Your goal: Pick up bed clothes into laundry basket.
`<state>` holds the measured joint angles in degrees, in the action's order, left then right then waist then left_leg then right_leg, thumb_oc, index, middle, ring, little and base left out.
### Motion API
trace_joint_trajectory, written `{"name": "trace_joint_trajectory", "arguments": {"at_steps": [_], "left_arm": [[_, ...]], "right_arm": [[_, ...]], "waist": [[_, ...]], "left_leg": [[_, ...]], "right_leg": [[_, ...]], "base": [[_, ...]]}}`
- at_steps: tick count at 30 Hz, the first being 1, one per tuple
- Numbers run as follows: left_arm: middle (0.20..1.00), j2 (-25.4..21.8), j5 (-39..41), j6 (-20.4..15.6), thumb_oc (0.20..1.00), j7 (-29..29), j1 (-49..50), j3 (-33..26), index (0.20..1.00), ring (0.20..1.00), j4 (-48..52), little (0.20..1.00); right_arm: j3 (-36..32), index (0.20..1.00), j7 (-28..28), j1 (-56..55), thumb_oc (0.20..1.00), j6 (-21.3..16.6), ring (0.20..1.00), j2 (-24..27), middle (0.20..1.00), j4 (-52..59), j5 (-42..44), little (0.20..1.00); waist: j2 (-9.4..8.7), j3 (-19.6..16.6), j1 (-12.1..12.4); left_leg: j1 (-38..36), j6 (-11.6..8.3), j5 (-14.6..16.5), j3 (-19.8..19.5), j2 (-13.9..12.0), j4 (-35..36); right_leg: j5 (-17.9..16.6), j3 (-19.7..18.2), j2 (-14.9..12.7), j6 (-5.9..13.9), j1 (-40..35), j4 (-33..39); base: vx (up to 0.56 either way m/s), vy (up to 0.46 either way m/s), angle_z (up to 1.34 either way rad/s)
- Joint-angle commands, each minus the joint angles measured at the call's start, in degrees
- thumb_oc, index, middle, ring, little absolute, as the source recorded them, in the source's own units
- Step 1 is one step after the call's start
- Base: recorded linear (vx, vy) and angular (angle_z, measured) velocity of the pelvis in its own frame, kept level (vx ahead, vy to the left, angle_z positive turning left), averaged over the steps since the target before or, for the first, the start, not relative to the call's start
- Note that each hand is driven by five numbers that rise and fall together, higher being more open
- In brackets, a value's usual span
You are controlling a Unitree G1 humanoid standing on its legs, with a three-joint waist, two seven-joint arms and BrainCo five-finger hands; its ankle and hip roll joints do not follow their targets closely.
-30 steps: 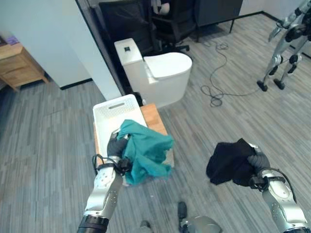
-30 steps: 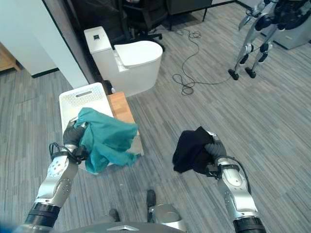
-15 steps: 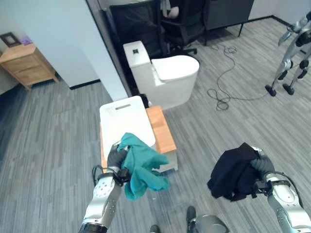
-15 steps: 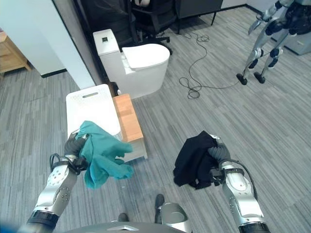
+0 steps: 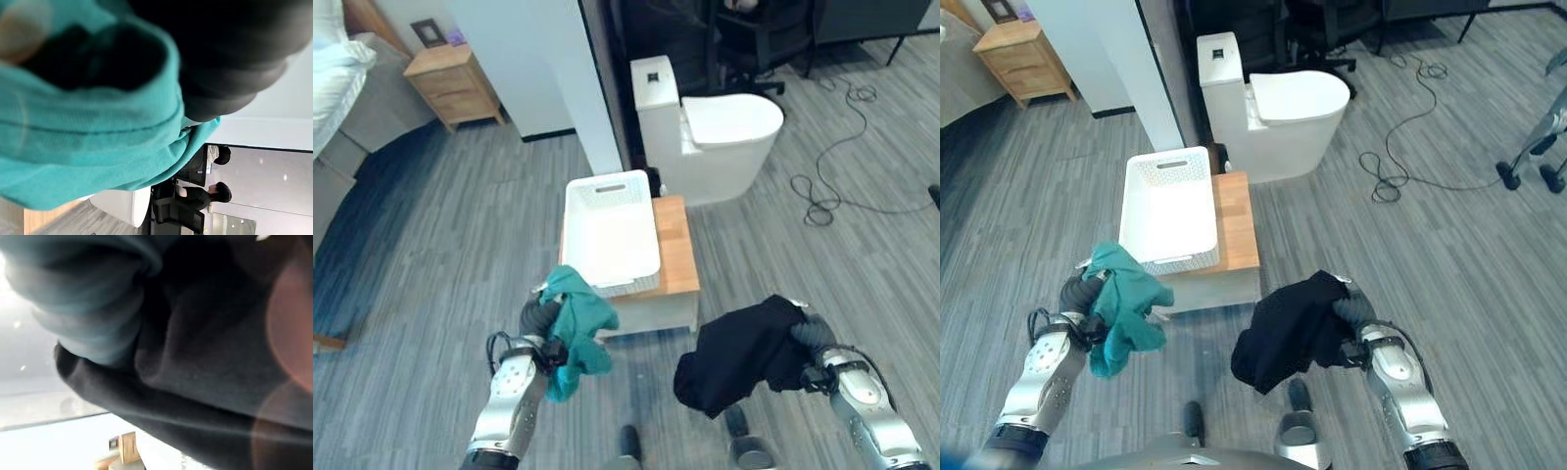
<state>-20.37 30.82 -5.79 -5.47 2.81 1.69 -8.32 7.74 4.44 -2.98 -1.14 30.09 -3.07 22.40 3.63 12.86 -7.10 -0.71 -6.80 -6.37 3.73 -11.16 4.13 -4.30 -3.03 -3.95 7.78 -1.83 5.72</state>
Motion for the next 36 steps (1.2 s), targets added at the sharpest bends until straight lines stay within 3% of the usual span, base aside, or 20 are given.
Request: {"name": "trace_joint_trajectory", "arguments": {"at_steps": [1, 2, 3, 4, 7, 11, 14, 16, 19, 22, 29, 32, 36], "left_arm": [[0.2, -4.2, 1.1, -4.3, 0.2, -0.5, -2.9, -1.8, 0.2, 0.2, 1.1, 0.2], [0.2, -3.8, 1.3, -4.3, 0.2, -0.5, -3.1, -1.4, 0.2, 0.2, 0.8, 0.2], [0.2, -2.9, 1.8, -4.3, 0.2, -0.1, -3.3, -0.8, 0.2, 0.2, 0.7, 0.2], [0.2, -2.5, 2.2, -4.2, 0.2, 0.2, -3.4, -0.5, 0.2, 0.2, 0.5, 0.2], [0.2, -2.0, 2.8, -3.8, 0.2, 0.3, -3.5, 0.7, 0.2, 0.2, -0.2, 0.2], [0.2, -3.7, 0.6, -3.2, 0.2, 0.0, -4.6, 1.4, 0.2, 0.2, -0.5, 0.2], [0.2, -4.7, -0.1, -3.1, 0.2, 0.4, -4.7, 1.5, 0.2, 0.2, -0.3, 0.2], [0.2, -6.2, -2.2, -3.2, 0.2, 0.1, -4.7, 1.3, 0.2, 0.2, -2.5, 0.2], [0.2, -7.2, -2.7, -3.4, 0.2, 0.4, -4.3, 0.3, 0.2, 0.2, -2.3, 0.2], [0.2, -7.2, -2.2, -3.6, 0.2, 0.1, -4.4, -0.2, 0.2, 0.2, -2.0, 0.2], [0.2, -5.0, 0.0, -3.2, 0.2, 1.3, -2.0, -0.3, 0.2, 0.2, -1.9, 0.2], [0.2, -4.4, 0.9, -2.7, 0.2, 1.9, -1.8, 1.6, 0.2, 0.2, -3.5, 0.2], [0.2, -5.8, 2.9, -3.1, 0.2, 2.8, -2.7, 4.8, 0.2, 0.2, -5.2, 0.2]], "right_arm": [[-0.9, 0.2, 0.8, 2.3, 0.2, -3.8, 0.2, -0.2, 0.2, 3.6, -1.1, 0.2], [-1.1, 0.2, 0.5, 2.5, 0.2, -3.8, 0.2, 0.2, 0.2, 3.5, -1.3, 0.2], [-1.9, 0.2, 0.2, 2.6, 0.2, -4.0, 0.2, 0.9, 0.2, 3.3, -1.5, 0.2], [-2.4, 0.2, 0.1, 2.4, 0.2, -4.0, 0.2, 0.8, 0.2, 3.3, -1.3, 0.2], [-4.1, 0.2, -0.3, 0.9, 0.2, -4.1, 0.2, 0.3, 0.2, 3.8, -1.2, 0.2], [-4.6, 0.2, -1.5, 1.2, 0.2, -3.6, 0.2, -1.0, 0.2, 3.1, -1.3, 0.2], [-3.8, 0.2, -1.3, 2.0, 0.2, -3.3, 0.2, -2.1, 0.2, 2.3, -1.2, 0.2], [-2.2, 0.2, -1.2, 3.3, 0.2, -3.3, 0.2, -3.1, 0.2, 1.1, -1.8, 0.2], [-1.3, 0.2, -0.5, 3.5, 0.2, -2.9, 0.2, -3.3, 0.2, 0.4, -1.5, 0.2], [-1.8, 0.2, -0.6, 2.8, 0.2, -2.9, 0.2, -2.7, 0.2, -0.1, -2.7, 0.2], [-3.2, 0.2, -2.6, 4.9, 0.2, -1.5, 0.2, 2.8, 0.2, -4.7, -10.5, 0.2], [-2.2, 0.2, -3.8, 12.7, 0.2, -1.8, 0.2, 6.5, 0.2, -10.8, -7.9, 0.2], [7.0, 0.2, -3.6, 32.4, 0.2, -1.7, 0.2, 12.5, 0.2, -22.1, -3.6, 0.2]], "waist": [[-4.83, -2.8, 1.5], [-5.31, -2.5, 1.5], [-6.51, -2.5, 0.3], [-6.71, -2.8, -0.2], [-5.23, -4.5, -2.6], [-3.69, -4.7, -4.2], [-3.52, -4.1, -5.1], [-2.76, -3.6, -6.7], [-2.22, -3.8, -6.9], [-2.75, -3.8, -6.5], [-3.78, -5.7, -3.6], [-4.04, -6.2, -2.3], [-4.71, -6.5, 0.1]], "left_leg": [[2.5, 0.07, 1.6, 0.1, 2.6, -4.0], [2.8, 0.27, 2.0, 0.9, 2.7, -5.5], [1.8, 1.13, 5.9, 5.9, 2.7, -9.6], [1.0, 1.42, 7.1, 8.4, 2.7, -10.6], [-1.5, 1.79, 7.0, 15.0, 2.8, -6.4], [-2.6, 3.06, 6.9, 11.8, 5.4, -3.1], [-3.4, 4.08, 7.7, 12.5, 6.3, -2.8], [-3.5, 4.75, 7.8, 11.3, 7.0, -2.3], [-4.4, 4.76, 8.1, 10.4, 7.4, -1.1], [-4.6, 4.58, 8.4, 10.3, 7.5, -1.5], [-5.1, 3.22, 6.8, 9.8, 6.1, -0.1], [-5.3, 2.68, 6.3, 9.4, 5.3, 0.4], [-4.9, 1.97, 5.4, 8.4, 4.7, 0.8]], "right_leg": [[5.8, 1.3, -1.6, -1.86, 0.3, -4.0], [5.7, 2.0, -1.9, -1.98, 0.5, -4.3], [5.1, 3.9, -2.6, -2.19, 1.2, -5.1], [5.1, 4.7, -2.8, -2.24, 1.4, -5.1], [5.4, 7.2, -2.4, -1.57, 2.3, -6.2], [5.2, 6.4, -3.6, -0.25, 4.0, -8.6], [4.8, 5.0, -4.7, 0.72, 5.5, -12.1], [5.4, -1.2, -3.5, 1.15, 6.9, -15.6], [4.0, -4.3, -2.5, 0.88, 8.4, -12.9], [1.9, -1.8, -3.5, 1.13, 8.7, -9.6], [2.4, -0.4, -2.9, 0.56, 4.0, -3.1], [2.6, 0.1, -2.4, 0.17, 2.4, -1.7], [2.8, 0.6, -1.8, -0.36, 1.6, -1.2]], "base": [[-0.08, -0.105, 0.9], [-0.13, -0.107, 0.72], [-0.17, -0.118, 0.32], [-0.14, -0.068, 0.7], [-0.02, 0.045, 0.59], [0.01, 0.179, 0.28], [-0.02, 0.158, -0.03], [-0.02, 0.141, -0.04], [0.04, 0.034, 0.21], [0.05, -0.027, 0.05], [0.04, -0.092, 0.03], [0.03, -0.091, 0.12], [0.0, -0.081, 0.07]]}}
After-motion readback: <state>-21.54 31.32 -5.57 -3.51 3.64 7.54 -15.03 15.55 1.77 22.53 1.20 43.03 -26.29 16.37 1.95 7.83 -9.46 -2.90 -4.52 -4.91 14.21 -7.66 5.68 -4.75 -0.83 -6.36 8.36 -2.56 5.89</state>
